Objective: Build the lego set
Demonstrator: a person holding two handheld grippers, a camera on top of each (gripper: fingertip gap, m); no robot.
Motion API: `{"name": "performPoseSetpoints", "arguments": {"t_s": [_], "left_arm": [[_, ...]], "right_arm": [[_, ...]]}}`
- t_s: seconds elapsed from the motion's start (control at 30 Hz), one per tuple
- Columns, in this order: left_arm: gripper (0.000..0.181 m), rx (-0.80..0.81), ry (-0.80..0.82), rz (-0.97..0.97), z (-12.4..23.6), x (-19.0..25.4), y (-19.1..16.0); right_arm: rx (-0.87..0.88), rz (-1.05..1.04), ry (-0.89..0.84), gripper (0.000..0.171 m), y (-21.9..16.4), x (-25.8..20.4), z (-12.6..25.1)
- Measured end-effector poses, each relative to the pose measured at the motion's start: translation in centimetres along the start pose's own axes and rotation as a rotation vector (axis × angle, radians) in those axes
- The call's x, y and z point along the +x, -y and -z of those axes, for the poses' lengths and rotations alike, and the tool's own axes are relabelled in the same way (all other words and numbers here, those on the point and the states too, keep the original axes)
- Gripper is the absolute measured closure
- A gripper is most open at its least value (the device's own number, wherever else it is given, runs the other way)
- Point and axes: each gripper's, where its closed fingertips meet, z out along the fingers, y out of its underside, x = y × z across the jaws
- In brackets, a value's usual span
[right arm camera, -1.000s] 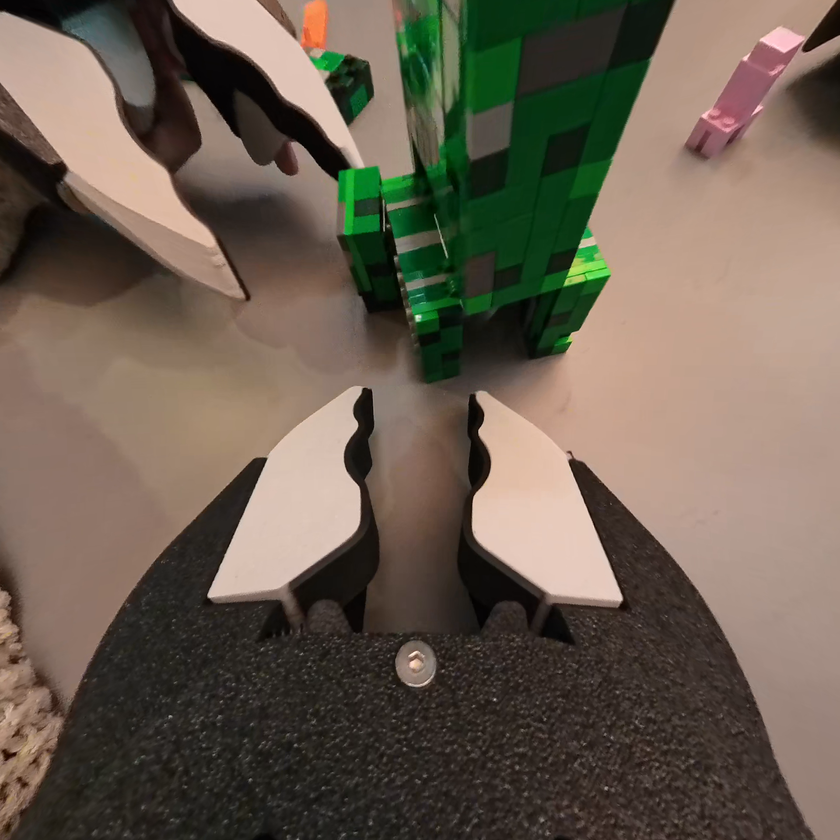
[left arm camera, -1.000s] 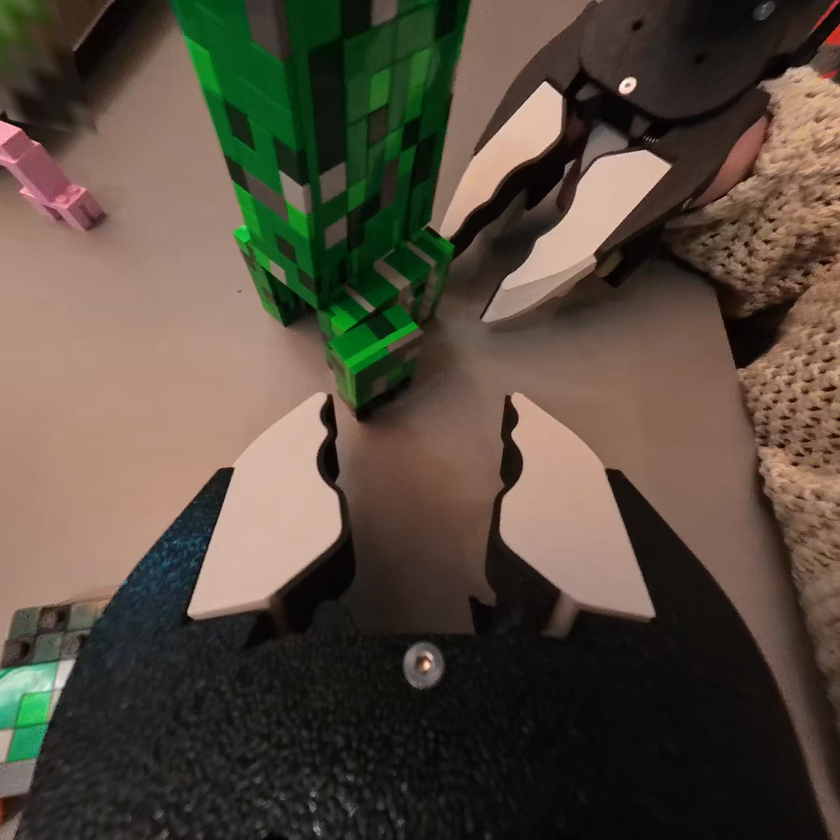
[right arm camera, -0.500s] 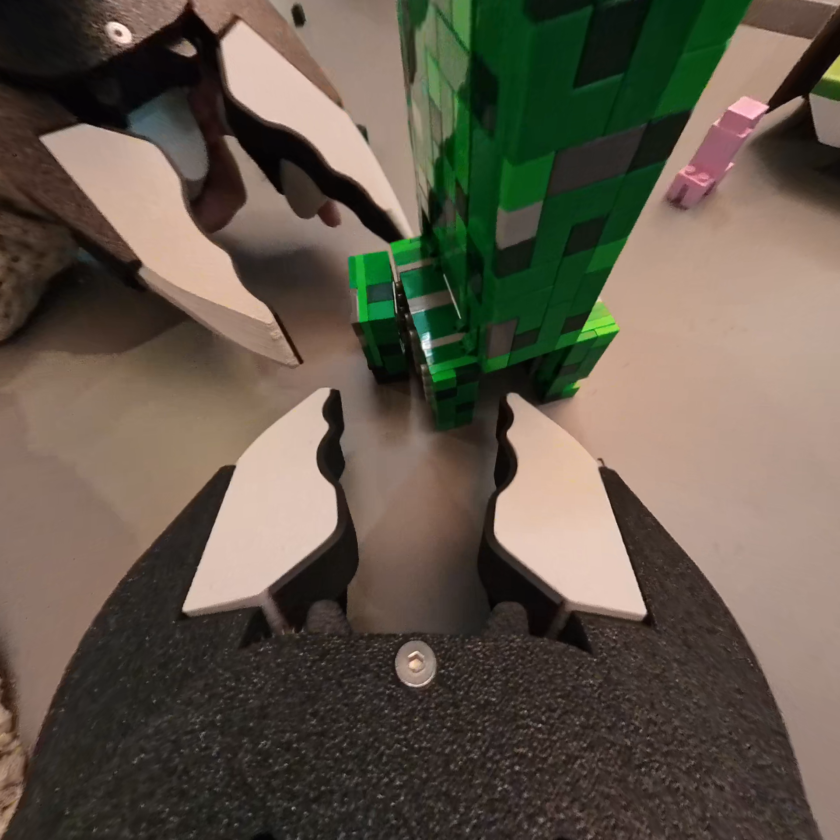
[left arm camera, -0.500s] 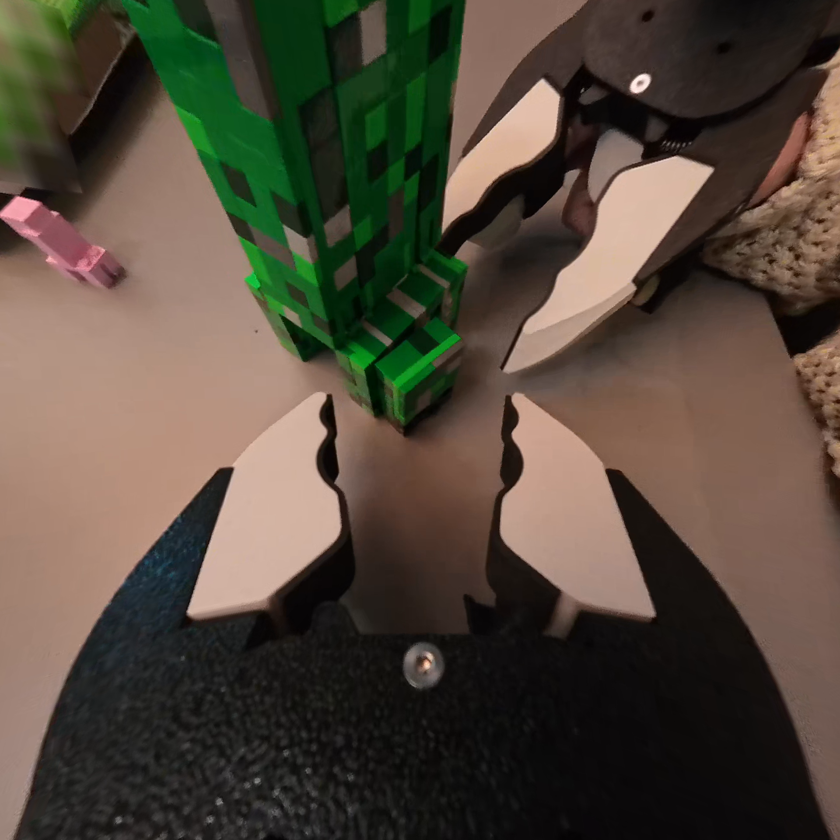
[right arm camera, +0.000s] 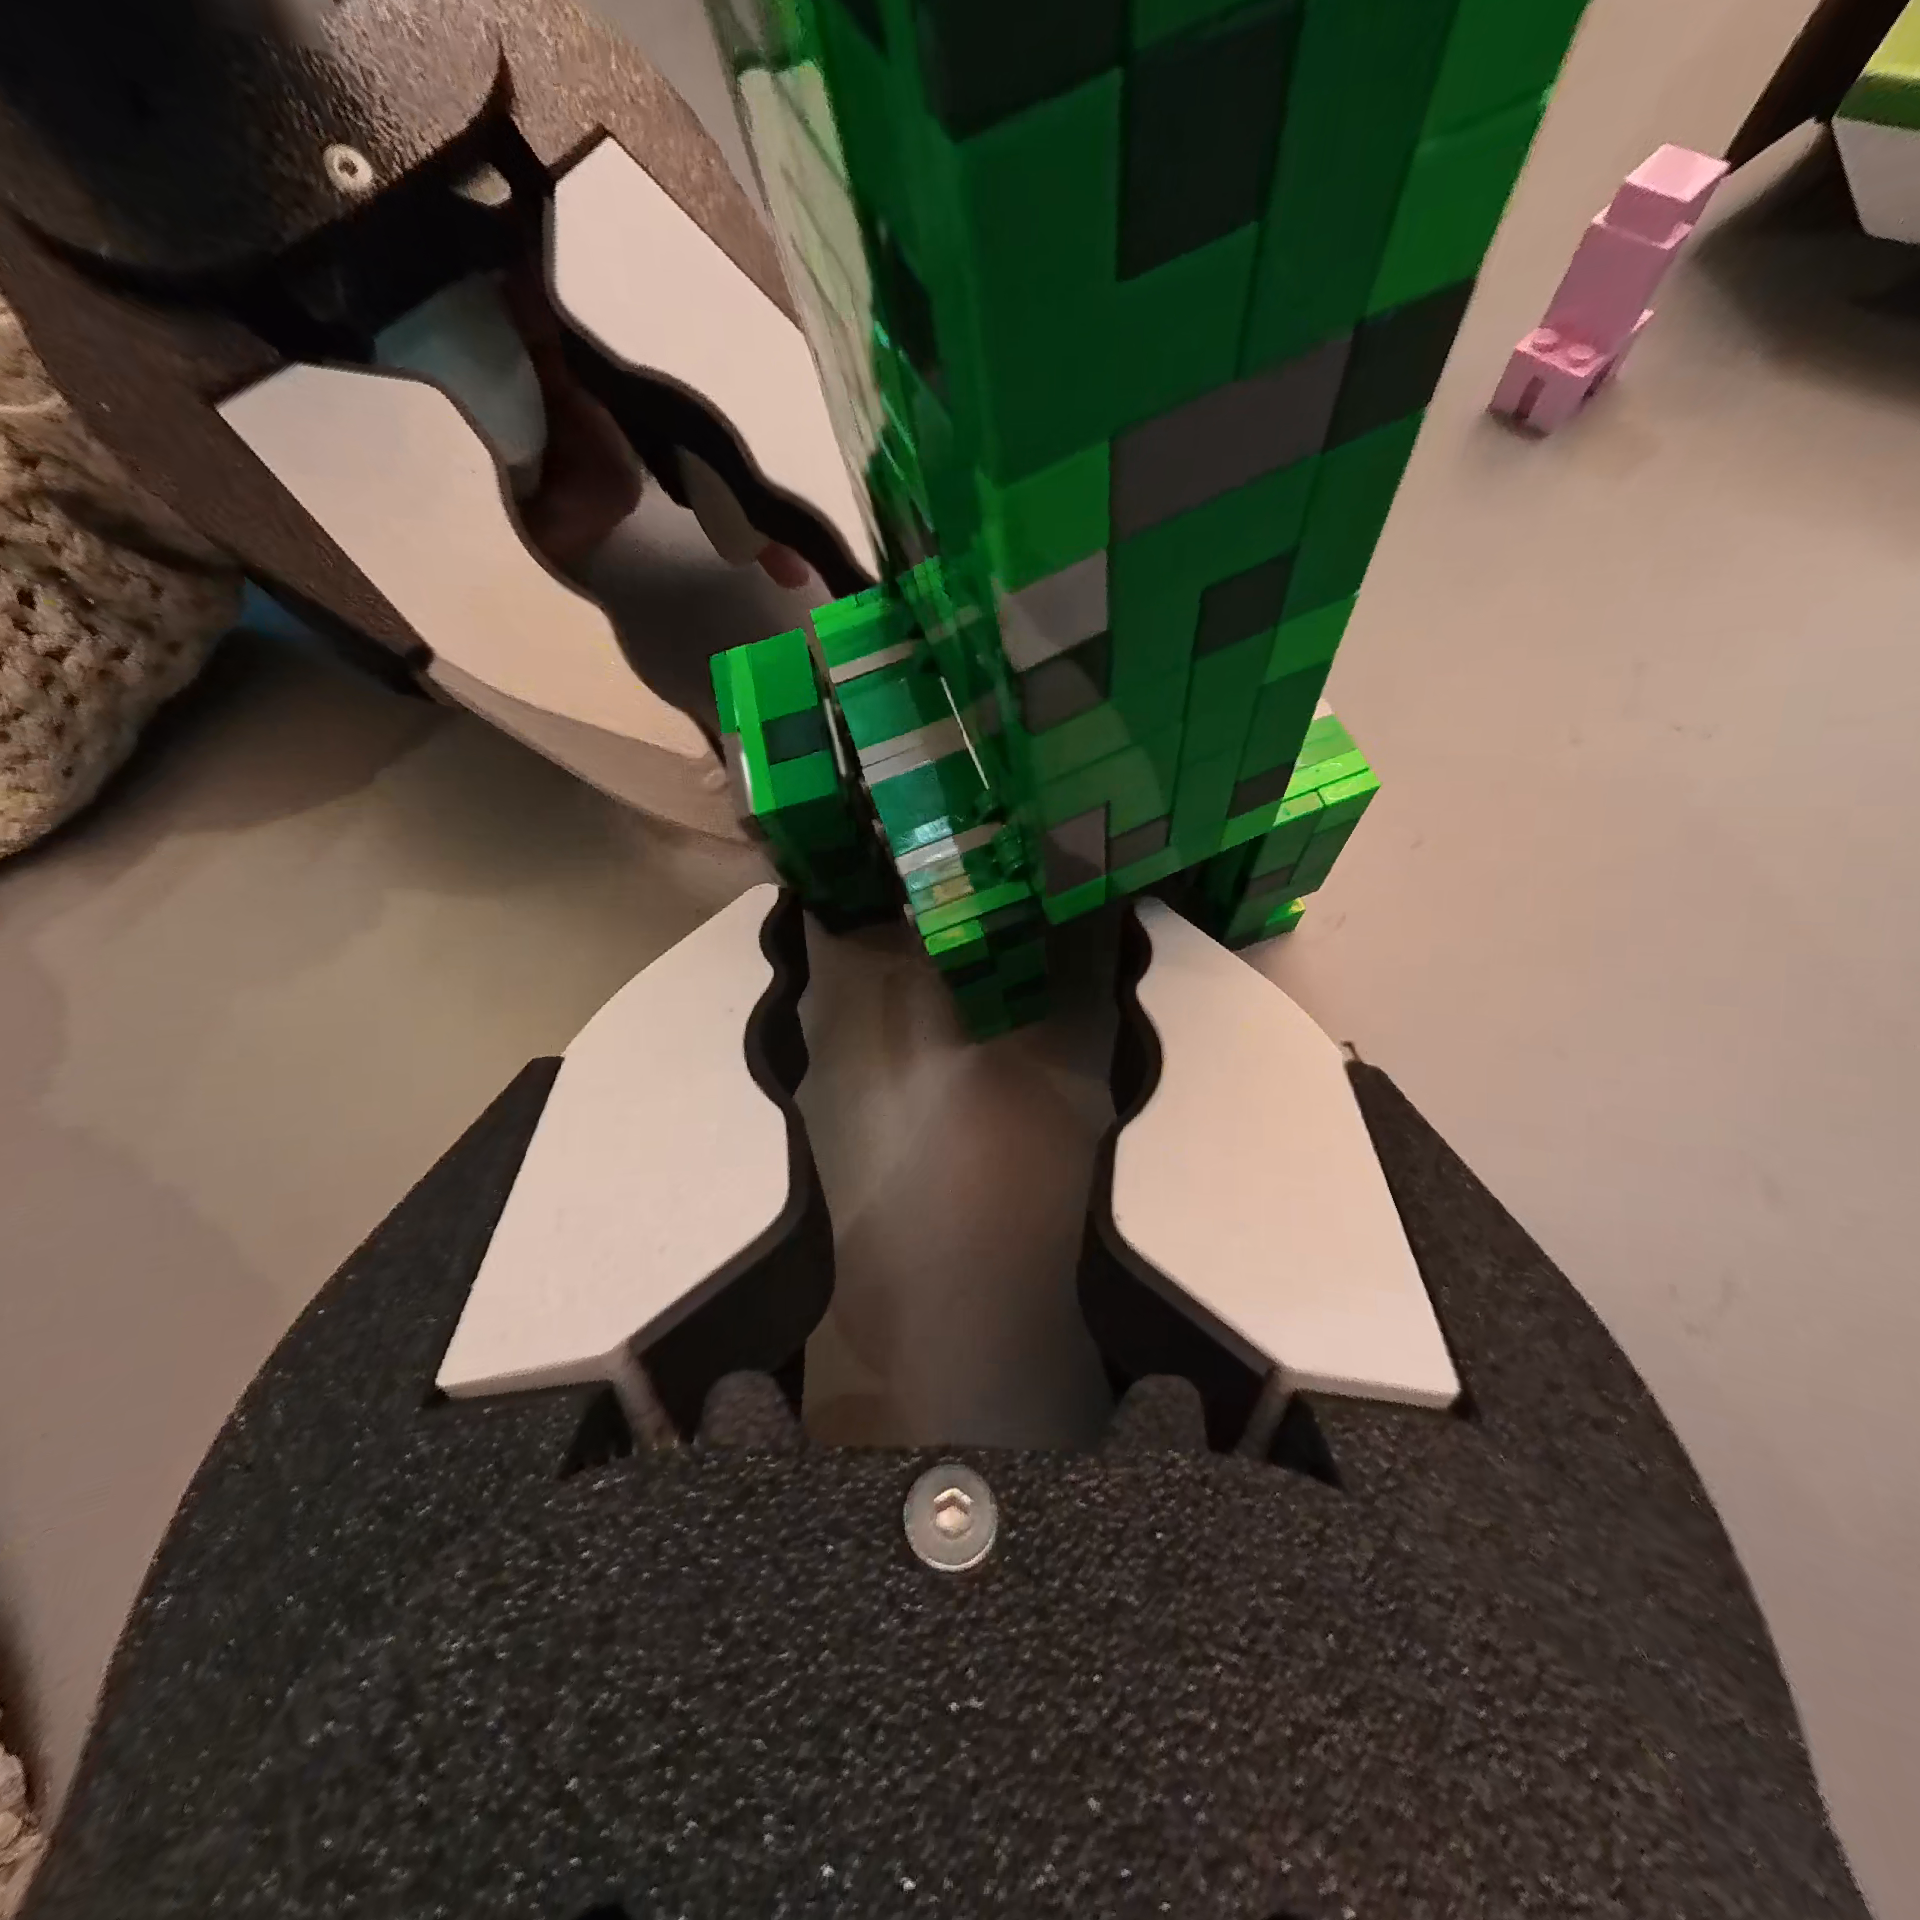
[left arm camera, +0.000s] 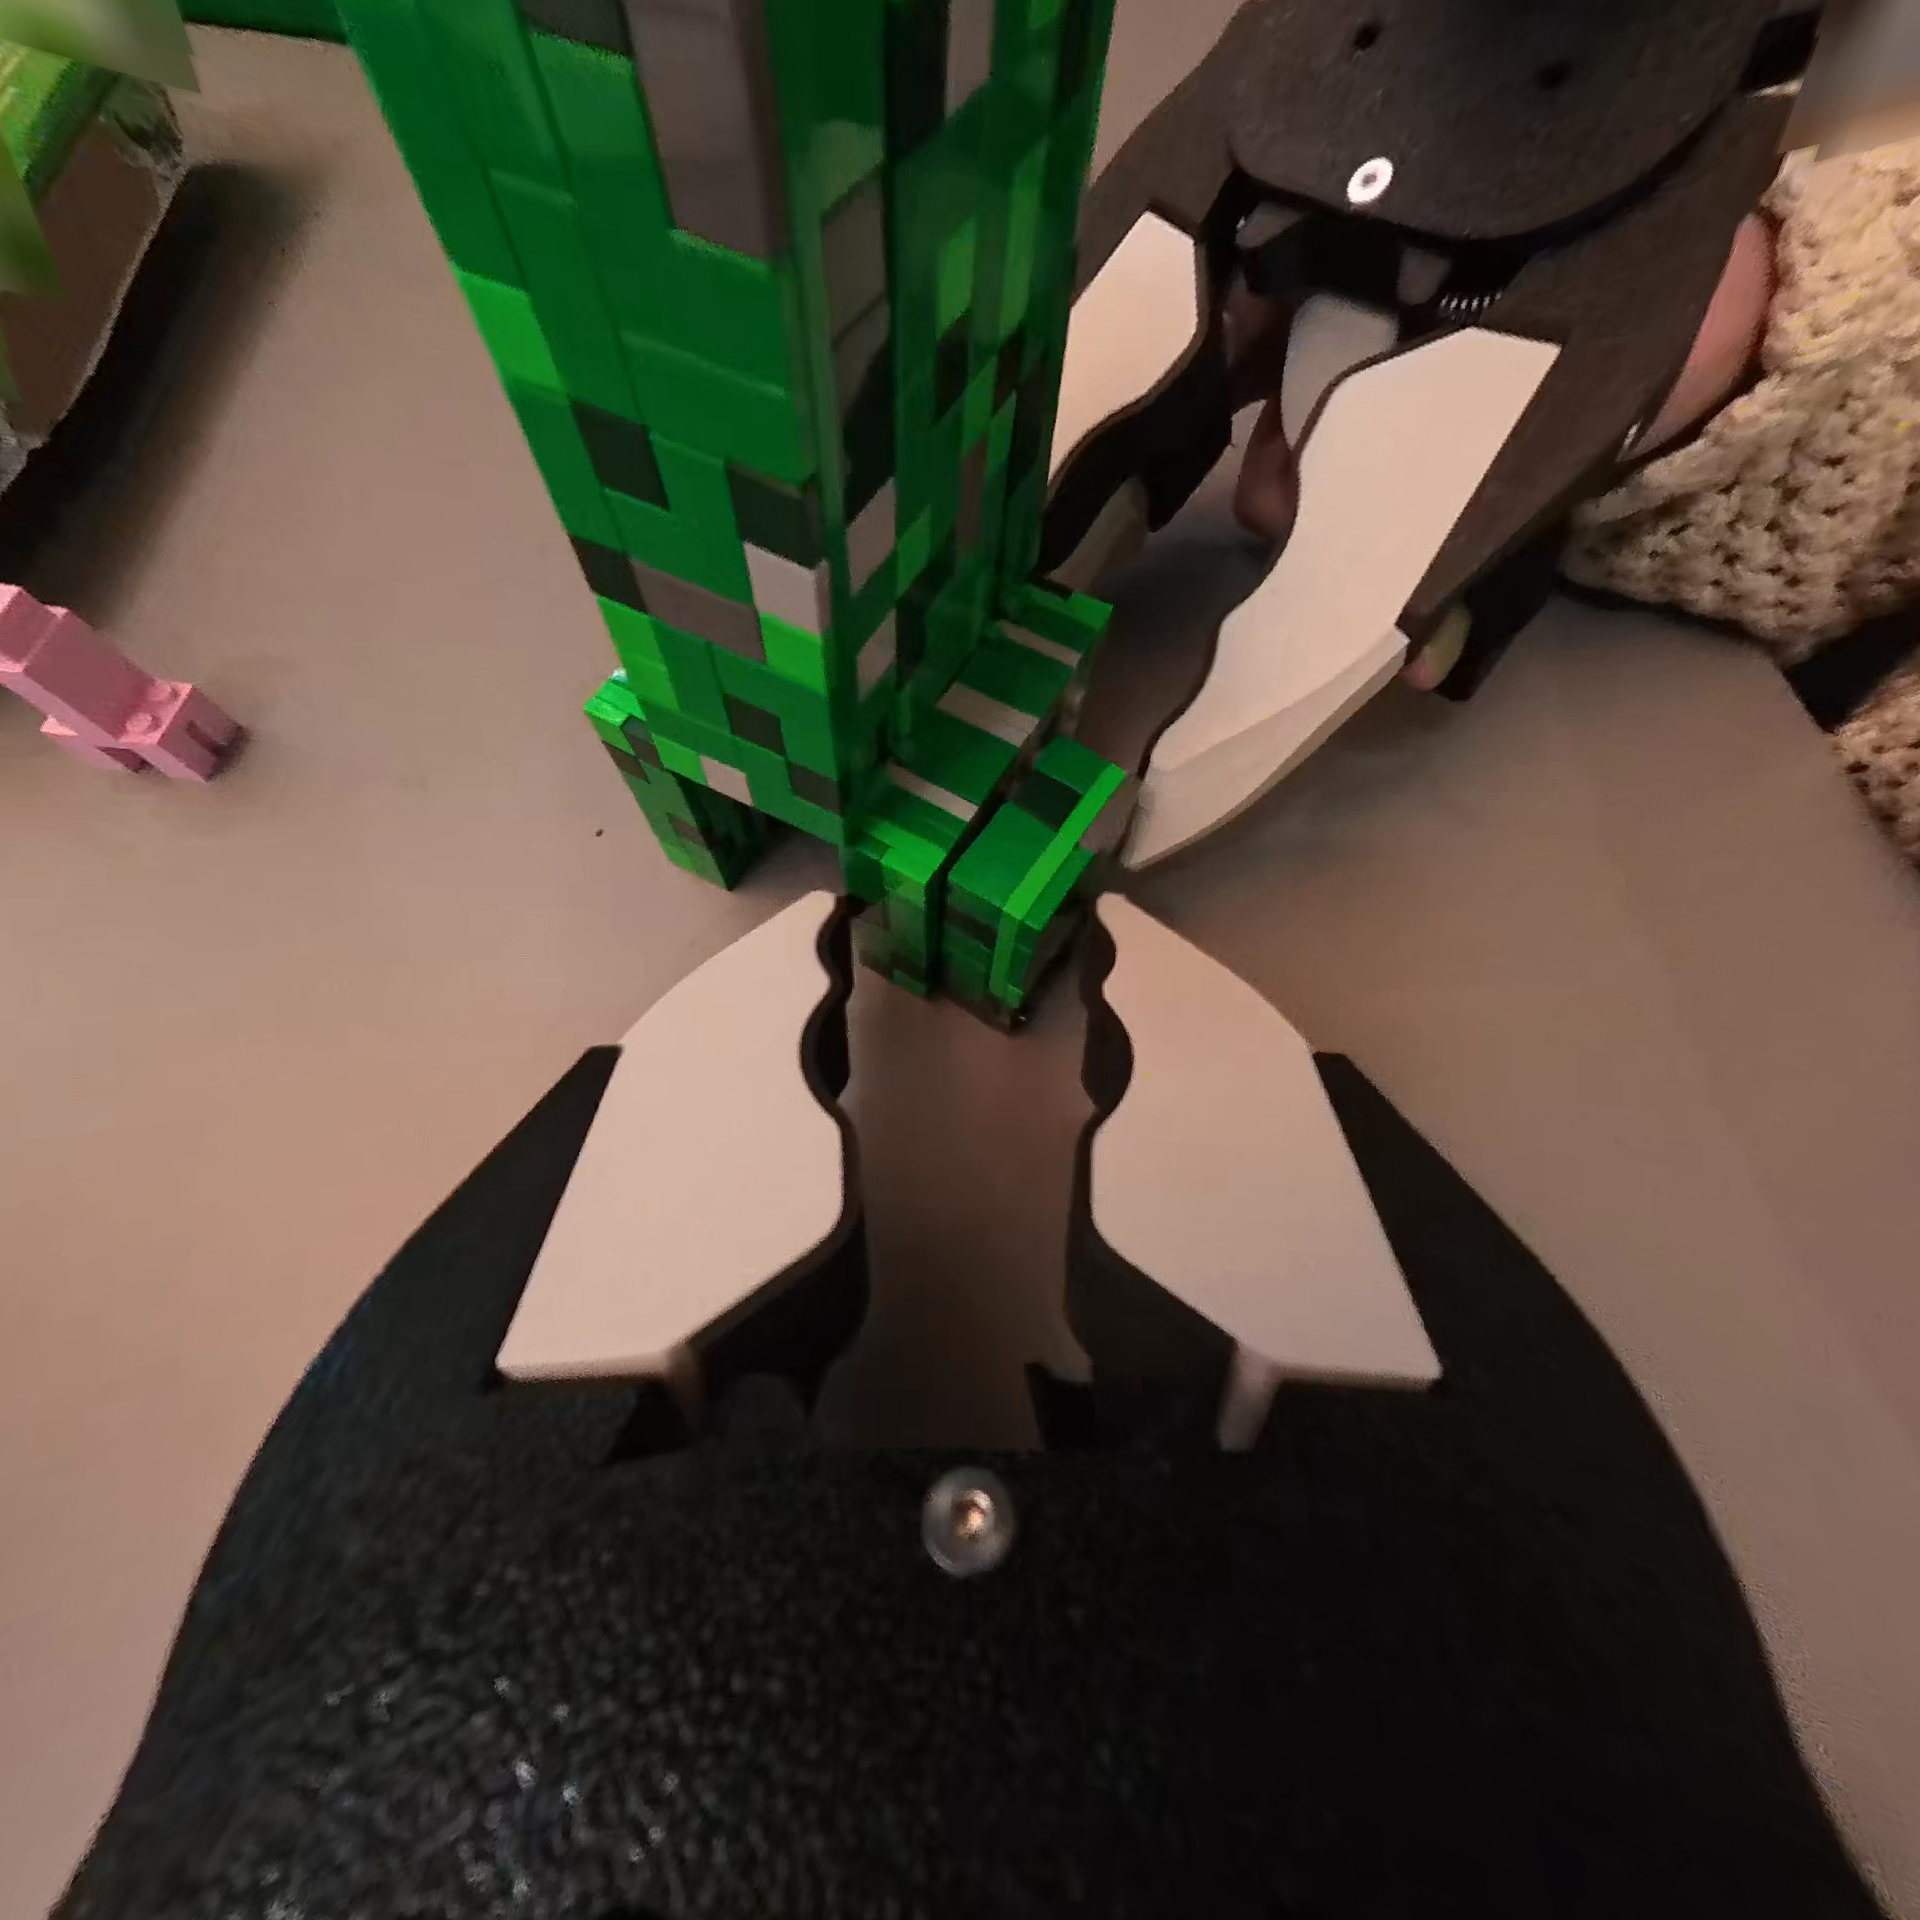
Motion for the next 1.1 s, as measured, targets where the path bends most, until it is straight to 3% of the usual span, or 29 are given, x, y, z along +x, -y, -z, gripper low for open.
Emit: {"name": "performPoseSetpoints", "arguments": {"t_s": [0.37,0.67,0.8,0.97,1.1], "left_arm": [[0.144,-0.002,0.008,-0.050,-0.5,0.8,0.2],[0.144,-0.022,0.148,-0.003,-1.1,1.5,0.6],[0.132,-0.027,0.145,-0.004,-1.2,1.9,0.3],[0.116,0.013,0.081,0.015,-0.1,2.2,0.8],[0.132,-0.012,0.069,-0.008,0.4,1.8,0.5]], "right_arm": [[0.001,0.036,0.123,0.122,0.1,-0.8,0.2],[-0.038,0.106,0.333,0.125,-0.3,-0.9,1.0],[-0.043,0.113,0.401,0.120,-0.3,-1.0,1.4],[-0.007,0.131,0.383,0.117,-0.5,-0.8,2.5],[-0.007,0.125,0.331,0.122,-1.1,-0.2,3.1]]}}
